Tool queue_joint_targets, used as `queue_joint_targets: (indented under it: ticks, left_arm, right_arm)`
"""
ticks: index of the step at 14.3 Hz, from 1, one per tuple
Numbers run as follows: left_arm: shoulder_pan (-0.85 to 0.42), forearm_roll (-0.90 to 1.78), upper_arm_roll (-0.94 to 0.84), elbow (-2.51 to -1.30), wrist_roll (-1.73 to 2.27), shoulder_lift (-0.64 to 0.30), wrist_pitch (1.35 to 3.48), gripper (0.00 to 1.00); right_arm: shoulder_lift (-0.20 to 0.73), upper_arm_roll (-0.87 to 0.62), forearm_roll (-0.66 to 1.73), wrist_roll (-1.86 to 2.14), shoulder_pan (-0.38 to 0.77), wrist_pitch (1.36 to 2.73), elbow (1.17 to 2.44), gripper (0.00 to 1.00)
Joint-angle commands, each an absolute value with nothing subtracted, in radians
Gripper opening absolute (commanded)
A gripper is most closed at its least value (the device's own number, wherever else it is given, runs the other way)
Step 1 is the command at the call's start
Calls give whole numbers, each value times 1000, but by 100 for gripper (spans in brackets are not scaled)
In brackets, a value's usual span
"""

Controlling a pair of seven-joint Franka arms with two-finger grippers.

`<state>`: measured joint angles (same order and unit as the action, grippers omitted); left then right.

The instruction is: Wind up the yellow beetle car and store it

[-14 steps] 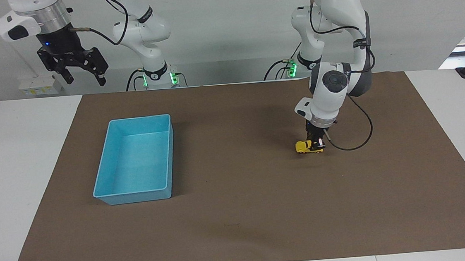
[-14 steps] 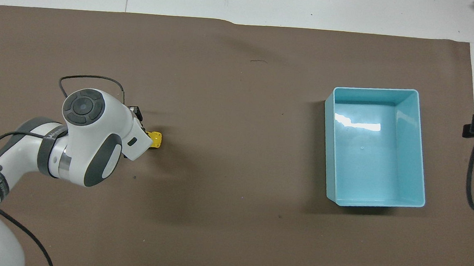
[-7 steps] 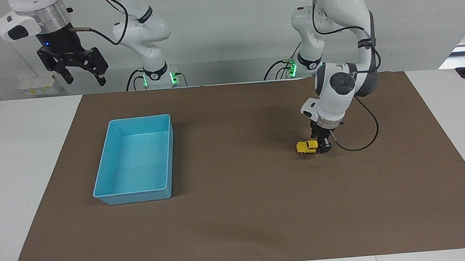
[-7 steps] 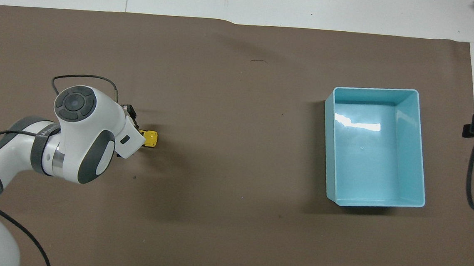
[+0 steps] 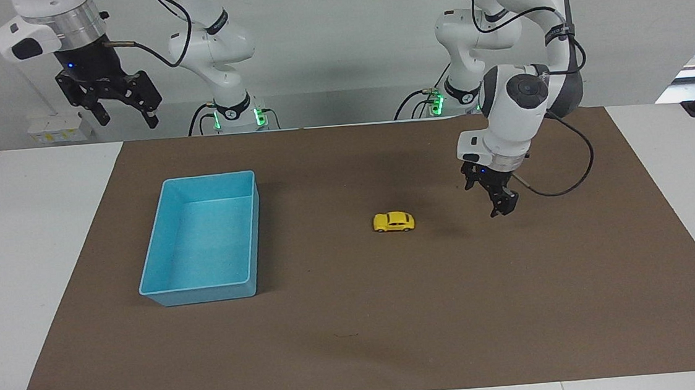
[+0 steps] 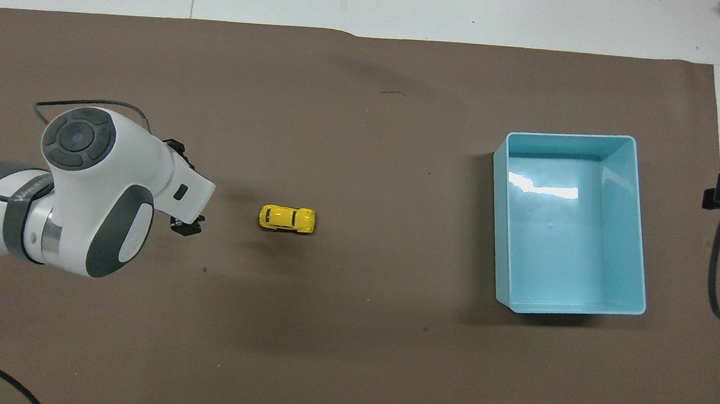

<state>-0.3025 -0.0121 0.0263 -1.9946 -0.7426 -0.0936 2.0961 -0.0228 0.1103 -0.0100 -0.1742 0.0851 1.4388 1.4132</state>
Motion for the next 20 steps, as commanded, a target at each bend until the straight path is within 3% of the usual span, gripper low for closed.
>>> queue_joint_targets:
  ticks: [1,8,14,20]
  left_arm:
    - [-240,-26,25,-1904,-535,-90,1990,100]
    - [-112,17,31,-1747,9,-34,1783,100]
    - [-34,42,28,-1556,11,-37,1554,100]
    - [-43,12,25,-1557,11,-29,1526,100]
  right_arm:
    - [-37,104,6,-199,75,1453,1433,100]
    - [-37,104,6,-199,75,1453,1433,100]
    - [-37,104,8,-199,77,1450,1433,100]
    - [-38,100,6,-199,78,1442,1433,100]
